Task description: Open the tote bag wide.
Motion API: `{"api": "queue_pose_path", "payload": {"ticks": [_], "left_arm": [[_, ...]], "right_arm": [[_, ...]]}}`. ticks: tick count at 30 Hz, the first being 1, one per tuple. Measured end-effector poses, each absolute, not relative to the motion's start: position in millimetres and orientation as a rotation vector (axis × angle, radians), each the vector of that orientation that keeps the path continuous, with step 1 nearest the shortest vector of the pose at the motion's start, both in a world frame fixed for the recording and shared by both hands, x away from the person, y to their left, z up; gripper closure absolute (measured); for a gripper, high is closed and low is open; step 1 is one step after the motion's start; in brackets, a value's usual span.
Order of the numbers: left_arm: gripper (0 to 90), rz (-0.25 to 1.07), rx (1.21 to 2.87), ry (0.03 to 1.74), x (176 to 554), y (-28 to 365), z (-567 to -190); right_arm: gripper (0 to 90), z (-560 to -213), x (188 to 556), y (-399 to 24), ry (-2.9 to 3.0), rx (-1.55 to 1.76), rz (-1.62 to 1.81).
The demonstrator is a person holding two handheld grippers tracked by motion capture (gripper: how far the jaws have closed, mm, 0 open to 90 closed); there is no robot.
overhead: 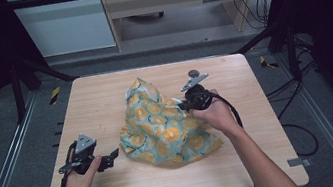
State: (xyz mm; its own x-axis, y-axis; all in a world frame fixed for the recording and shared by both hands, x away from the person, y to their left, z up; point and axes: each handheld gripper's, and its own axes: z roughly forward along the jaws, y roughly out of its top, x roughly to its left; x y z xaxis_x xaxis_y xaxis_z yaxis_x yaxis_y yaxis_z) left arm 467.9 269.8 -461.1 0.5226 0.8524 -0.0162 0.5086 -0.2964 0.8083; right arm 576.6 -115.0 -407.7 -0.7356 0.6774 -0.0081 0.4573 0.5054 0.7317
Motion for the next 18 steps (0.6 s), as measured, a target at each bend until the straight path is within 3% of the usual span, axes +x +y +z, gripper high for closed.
{"api": "queue_pose_path", "payload": {"ticks": [18], "left_arm": [[6.3,0.542,1.956,1.111,468,270,-459]], "right_arm": [[87.9,-379,565,-106,2.429,0.877,1.132]]}}
